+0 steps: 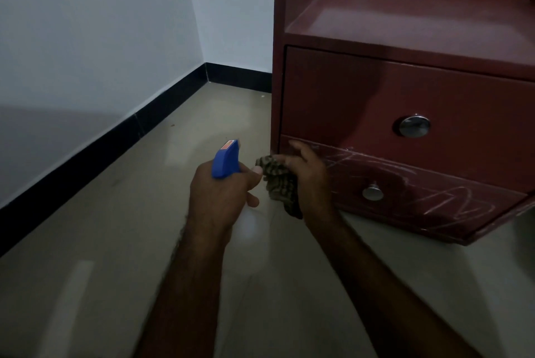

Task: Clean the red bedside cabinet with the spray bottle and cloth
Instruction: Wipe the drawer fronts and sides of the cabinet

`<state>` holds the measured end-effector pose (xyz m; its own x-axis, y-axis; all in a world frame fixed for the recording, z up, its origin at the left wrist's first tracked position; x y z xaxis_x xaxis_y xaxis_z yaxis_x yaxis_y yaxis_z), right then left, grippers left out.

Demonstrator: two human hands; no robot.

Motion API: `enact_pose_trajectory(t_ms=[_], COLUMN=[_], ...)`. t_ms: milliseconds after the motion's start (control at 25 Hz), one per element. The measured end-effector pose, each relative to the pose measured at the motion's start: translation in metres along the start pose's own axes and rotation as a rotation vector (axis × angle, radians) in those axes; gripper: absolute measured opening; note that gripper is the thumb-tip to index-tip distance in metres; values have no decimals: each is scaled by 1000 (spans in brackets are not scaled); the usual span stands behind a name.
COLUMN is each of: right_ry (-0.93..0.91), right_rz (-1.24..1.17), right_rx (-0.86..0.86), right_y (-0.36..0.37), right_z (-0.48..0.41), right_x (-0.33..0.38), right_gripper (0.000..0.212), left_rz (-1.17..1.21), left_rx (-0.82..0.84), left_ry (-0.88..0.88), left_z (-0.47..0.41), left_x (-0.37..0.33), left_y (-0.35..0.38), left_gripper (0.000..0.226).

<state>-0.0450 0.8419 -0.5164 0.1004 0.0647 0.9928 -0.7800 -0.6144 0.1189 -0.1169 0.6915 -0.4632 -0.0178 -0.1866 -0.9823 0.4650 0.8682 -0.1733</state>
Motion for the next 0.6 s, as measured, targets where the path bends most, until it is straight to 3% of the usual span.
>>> enact_pose_trajectory(t_ms=[80, 120, 240, 400, 480, 600], right_ry=[45, 69, 145, 102, -102, -732], right_rz=[1, -14, -140, -43, 205, 778], right_rx=[11, 10, -25, -92, -130, -165], right_y=[4, 5, 7, 6, 5, 8], right_z=[1, 3, 6, 9, 9, 6], right_x=[2, 2, 2, 2, 6, 21], right_gripper=[21, 26, 71, 80, 74, 58], left_rz=[6, 5, -7, -1, -4, -9], left_rx=[4, 6, 2, -11, -14, -17], left_ry=[0, -2, 1, 0, -3, -6], left_z=[-1, -2, -2, -3, -4, -5], left_x=[1, 2, 4, 3, 2, 2], left_y=[-1, -1, -2, -4, -4, -5], left_gripper=[12, 12, 12, 13, 13, 15])
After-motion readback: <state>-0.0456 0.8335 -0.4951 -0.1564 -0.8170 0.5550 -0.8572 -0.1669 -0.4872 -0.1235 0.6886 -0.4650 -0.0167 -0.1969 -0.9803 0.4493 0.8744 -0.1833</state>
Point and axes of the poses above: each hand's wrist, its own z-axis away from the middle knuckle, its own y-axis out of the palm, x = y × z, the point moved 3 cm from there along -z, towards the middle knuckle, and after that the axes turned 1 degree about -y, right-handed, at the moved point
